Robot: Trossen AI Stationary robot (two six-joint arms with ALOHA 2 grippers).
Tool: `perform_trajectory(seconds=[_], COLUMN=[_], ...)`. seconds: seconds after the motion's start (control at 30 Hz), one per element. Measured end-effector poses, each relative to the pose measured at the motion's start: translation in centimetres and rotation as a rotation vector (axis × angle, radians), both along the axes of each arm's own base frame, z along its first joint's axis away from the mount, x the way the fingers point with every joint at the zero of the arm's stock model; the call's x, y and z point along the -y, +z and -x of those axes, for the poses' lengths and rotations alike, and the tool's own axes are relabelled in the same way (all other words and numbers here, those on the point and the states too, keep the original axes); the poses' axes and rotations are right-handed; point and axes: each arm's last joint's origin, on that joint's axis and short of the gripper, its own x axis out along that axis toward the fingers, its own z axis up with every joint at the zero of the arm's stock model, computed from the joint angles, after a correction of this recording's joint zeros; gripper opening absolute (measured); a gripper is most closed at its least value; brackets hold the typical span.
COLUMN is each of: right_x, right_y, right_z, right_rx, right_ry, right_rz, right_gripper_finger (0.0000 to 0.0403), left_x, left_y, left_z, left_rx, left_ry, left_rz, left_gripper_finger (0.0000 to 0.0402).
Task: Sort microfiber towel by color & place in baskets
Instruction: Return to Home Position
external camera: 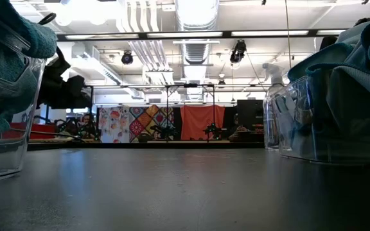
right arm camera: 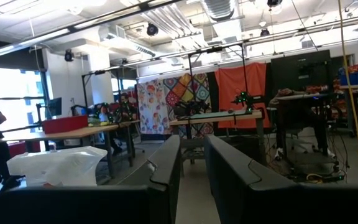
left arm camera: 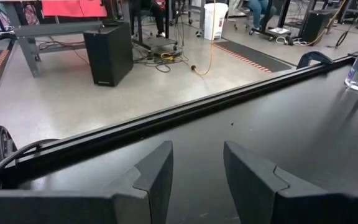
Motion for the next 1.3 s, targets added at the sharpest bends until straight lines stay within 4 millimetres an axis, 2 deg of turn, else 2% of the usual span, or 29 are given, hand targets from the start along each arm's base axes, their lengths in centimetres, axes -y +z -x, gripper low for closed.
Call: perform_trajectory(seconds=[0.17, 0.67, 0.93, 1.3], right_x=[0.0, 0.0, 0.0, 0.0], right_y=[0.0, 0.0, 0.0, 0.0], right_z=[0.0, 0.0, 0.0, 0.0], right_rx=[0.000, 0.000, 0.000, 0.000], right_ry=[0.000, 0.000, 0.000, 0.000], right_rz=[0.000, 0.000, 0.000, 0.000], right_gripper_finger=[0.0068, 0.0068, 0.0068, 0.0068], left_x=[-0.1, 0.0, -0.1, 0.0], left_y=[1.0, 2.0, 1.5, 1.0], left_z=[-0.1, 0.1, 0.0, 0.0], left_rx=[0.025, 0.125, 0.274, 0.238], left_ry=[-0.006, 0.002, 0.035, 0.034], left_rz=[-0.093, -0.147, 0.013, 0.042], left_gripper_finger=[0.0127, 0.0127, 0.0127, 0.0127])
